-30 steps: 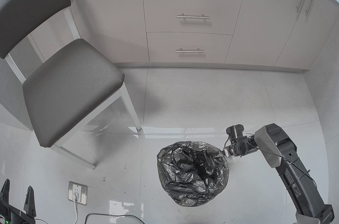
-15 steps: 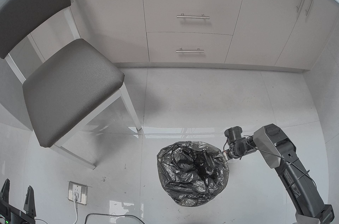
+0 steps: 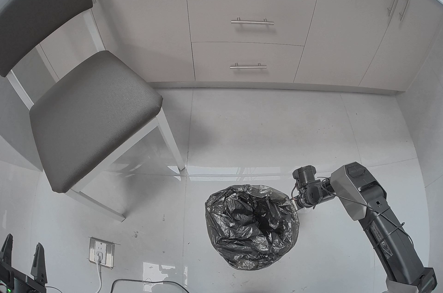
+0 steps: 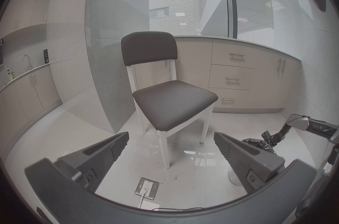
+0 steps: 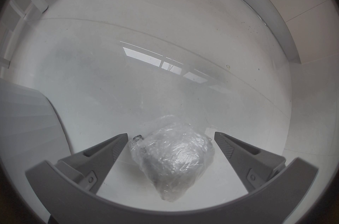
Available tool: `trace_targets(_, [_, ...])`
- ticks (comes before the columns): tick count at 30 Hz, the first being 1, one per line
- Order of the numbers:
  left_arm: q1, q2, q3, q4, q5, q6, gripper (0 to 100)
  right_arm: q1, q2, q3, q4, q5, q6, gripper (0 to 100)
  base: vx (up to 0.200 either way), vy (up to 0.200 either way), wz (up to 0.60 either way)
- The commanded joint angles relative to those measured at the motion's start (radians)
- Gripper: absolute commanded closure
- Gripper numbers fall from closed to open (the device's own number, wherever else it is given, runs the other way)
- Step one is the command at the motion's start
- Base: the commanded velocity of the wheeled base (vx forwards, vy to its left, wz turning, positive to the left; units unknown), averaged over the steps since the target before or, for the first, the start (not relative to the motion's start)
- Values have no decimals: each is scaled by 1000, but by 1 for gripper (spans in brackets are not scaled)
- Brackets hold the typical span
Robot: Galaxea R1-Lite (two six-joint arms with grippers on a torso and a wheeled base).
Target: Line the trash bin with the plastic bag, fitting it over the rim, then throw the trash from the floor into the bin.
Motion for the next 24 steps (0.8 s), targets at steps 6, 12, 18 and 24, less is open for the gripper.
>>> trace_targets(6, [0,-15,0,0,2,-2,0,-1,0,0,-1,0,-29,0,0,0,0])
trace_targets(12, [0,-15,0,0,2,-2,0,-1,0,0,-1,0,-51,0,0,0,0])
trace_targets(18, [0,-15,0,0,2,-2,0,-1,0,0,-2,0,-57,0,0,0,0])
trace_targets(24, [0,-15,-2,0,2,-2,0,-1,0,0,-1,0,-57,0,0,0,0])
